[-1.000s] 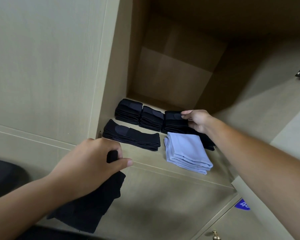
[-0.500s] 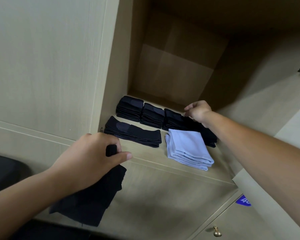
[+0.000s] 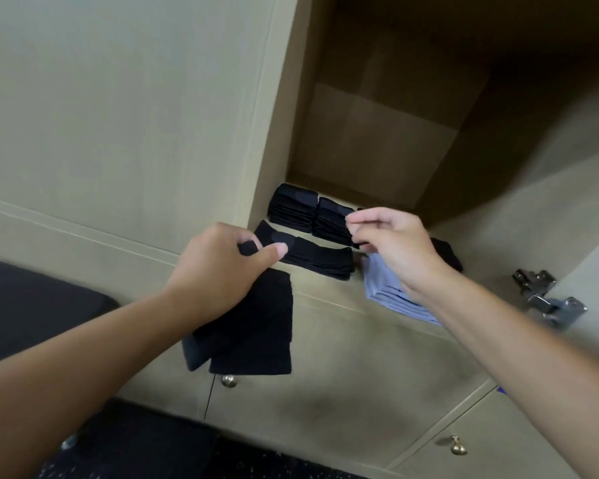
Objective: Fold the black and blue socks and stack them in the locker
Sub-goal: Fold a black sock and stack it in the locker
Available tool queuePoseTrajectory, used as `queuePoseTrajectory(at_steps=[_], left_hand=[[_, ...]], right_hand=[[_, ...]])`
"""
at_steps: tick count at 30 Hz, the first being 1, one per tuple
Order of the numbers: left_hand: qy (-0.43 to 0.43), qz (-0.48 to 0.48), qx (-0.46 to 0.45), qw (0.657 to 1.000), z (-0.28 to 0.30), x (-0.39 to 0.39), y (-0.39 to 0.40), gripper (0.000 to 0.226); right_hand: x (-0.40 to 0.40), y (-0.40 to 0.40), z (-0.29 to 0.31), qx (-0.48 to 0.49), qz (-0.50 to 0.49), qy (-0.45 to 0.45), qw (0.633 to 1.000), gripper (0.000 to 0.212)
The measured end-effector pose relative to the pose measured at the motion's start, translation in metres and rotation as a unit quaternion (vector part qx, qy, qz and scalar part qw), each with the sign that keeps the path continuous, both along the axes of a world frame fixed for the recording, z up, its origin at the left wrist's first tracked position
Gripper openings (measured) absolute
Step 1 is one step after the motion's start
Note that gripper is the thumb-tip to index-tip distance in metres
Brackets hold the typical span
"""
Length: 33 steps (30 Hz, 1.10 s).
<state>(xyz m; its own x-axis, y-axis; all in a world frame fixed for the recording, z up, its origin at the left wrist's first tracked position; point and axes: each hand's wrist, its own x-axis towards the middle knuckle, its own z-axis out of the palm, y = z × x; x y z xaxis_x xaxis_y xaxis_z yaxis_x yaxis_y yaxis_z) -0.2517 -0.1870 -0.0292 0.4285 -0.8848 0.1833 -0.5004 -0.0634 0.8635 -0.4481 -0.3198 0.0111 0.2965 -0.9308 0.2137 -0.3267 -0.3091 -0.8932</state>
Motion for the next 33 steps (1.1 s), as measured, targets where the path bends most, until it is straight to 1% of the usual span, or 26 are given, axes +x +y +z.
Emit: queuePoseTrajectory(at_steps=[3, 6, 7, 10, 14, 16, 21, 22, 24, 26, 27, 29, 30, 33], left_hand=[[0.044, 0.002, -0.018, 0.999, 0.0, 0.002, 0.0, 0.044], [0.07, 0.012, -0.044, 0.997, 0.002, 0.002, 0.0, 0.044], [0.076, 0.016, -0.049, 0.996, 0.003, 0.002, 0.0, 0.044], [0.106, 0.016, -0.065, 0.992, 0.004, 0.002, 0.001, 0.042], [0.119, 0.003, -0.076, 0.99, 0.004, 0.003, 0.004, 0.042], [0.116, 0.001, -0.075, 0.99, 0.004, 0.004, 0.005, 0.042], [0.076, 0.024, -0.059, 0.995, 0.005, 0.018, 0.005, 0.044], [0.067, 0.034, -0.055, 0.996, 0.005, 0.02, 0.005, 0.044], [0.064, 0.044, -0.046, 0.996, 0.005, 0.023, 0.005, 0.043], [0.073, 0.039, -0.035, 0.996, 0.005, 0.024, 0.005, 0.041], [0.079, 0.036, -0.029, 0.996, 0.005, 0.024, 0.006, 0.041], [0.106, 0.025, -0.018, 0.994, 0.004, 0.024, 0.007, 0.044], [0.125, 0.017, -0.014, 0.992, 0.004, 0.025, 0.008, 0.045], [0.166, -0.007, -0.003, 0.986, 0.005, 0.023, 0.011, 0.048]], right_hand=[[0.01, 0.035, -0.005, 0.045, 0.056, 0.014, 0.997, 0.016], [0.016, 0.06, -0.013, 0.148, 0.14, 0.027, 0.979, 0.023], [0.018, 0.065, -0.016, 0.167, 0.164, 0.042, 0.971, 0.026], [0.024, 0.075, -0.025, 0.186, 0.209, 0.059, 0.958, 0.022], [0.028, 0.079, -0.03, 0.206, 0.247, 0.032, 0.946, 0.025], [0.027, 0.077, -0.029, 0.187, 0.241, 0.035, 0.952, 0.024], [0.019, 0.062, -0.025, 0.083, 0.189, 0.077, 0.975, 0.038], [0.018, 0.06, -0.022, 0.071, 0.185, 0.076, 0.977, 0.035], [0.013, 0.058, -0.018, 0.05, 0.188, 0.058, 0.979, 0.019], [0.01, 0.054, -0.013, 0.021, 0.186, 0.045, 0.981, 0.016], [0.008, 0.05, -0.012, 0.007, 0.185, 0.033, 0.982, 0.018], [0.004, 0.043, -0.013, -0.011, 0.188, 0.004, 0.982, 0.033], [0.003, 0.04, -0.012, -0.009, 0.19, -0.012, 0.982, 0.042], [0.001, 0.041, -0.006, 0.011, 0.199, -0.084, 0.976, 0.057]])
